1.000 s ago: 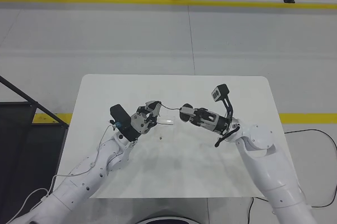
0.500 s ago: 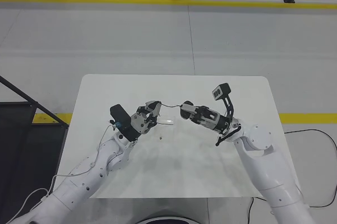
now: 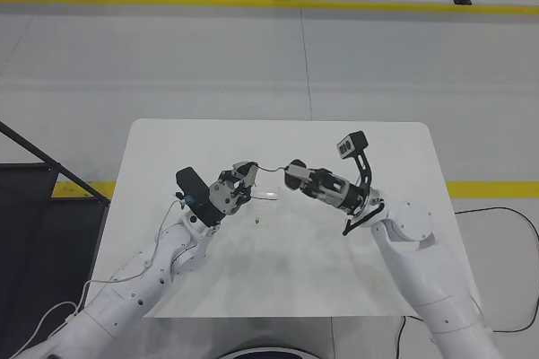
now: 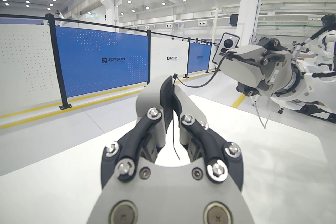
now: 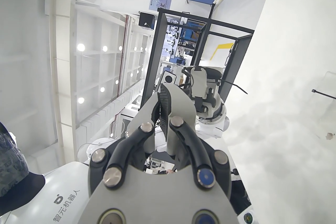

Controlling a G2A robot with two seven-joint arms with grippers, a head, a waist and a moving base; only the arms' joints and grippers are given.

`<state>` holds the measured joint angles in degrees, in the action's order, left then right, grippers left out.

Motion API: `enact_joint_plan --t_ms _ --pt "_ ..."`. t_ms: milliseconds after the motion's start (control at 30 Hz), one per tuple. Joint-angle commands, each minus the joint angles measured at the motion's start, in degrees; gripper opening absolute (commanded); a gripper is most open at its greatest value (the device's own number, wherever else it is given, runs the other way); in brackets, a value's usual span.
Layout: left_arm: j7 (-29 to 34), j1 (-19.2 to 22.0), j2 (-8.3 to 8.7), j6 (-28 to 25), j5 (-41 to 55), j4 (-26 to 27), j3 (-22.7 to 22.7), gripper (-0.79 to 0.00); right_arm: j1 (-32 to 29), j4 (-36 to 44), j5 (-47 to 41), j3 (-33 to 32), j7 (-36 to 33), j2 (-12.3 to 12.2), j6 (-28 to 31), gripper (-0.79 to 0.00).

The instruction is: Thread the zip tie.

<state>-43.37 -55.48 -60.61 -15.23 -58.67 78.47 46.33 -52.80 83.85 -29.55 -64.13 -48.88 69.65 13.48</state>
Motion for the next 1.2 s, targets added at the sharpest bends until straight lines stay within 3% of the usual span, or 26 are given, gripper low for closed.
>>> enact_joint_plan --t_ms 0,467,800,1167 --pt "0.0 0.0 0.00 0.0 0.0 0.0 0.0 -0.785 0.1 0.3 -0.1 0.2 0.1 0.1 0.3 -0.785" --pt "0.0 0.0 0.00 0.0 0.0 0.0 0.0 -0.785 0.2 0.1 -1.3 0.5 0.7 0.6 2.4 -0.785" --pt "3.7 -2.4 -0.49 -0.6 0.3 2.7 2.8 -0.785 -0.6 0.1 -1.6 0.3 0.8 0.9 6.2 -0.785" --pt "4.7 -3.3 -1.11 -1.4 -0.7 3.0 4.4 -0.785 0.1 -0.5 1.4 0.9 2.1 1.2 3.7 -0.785"
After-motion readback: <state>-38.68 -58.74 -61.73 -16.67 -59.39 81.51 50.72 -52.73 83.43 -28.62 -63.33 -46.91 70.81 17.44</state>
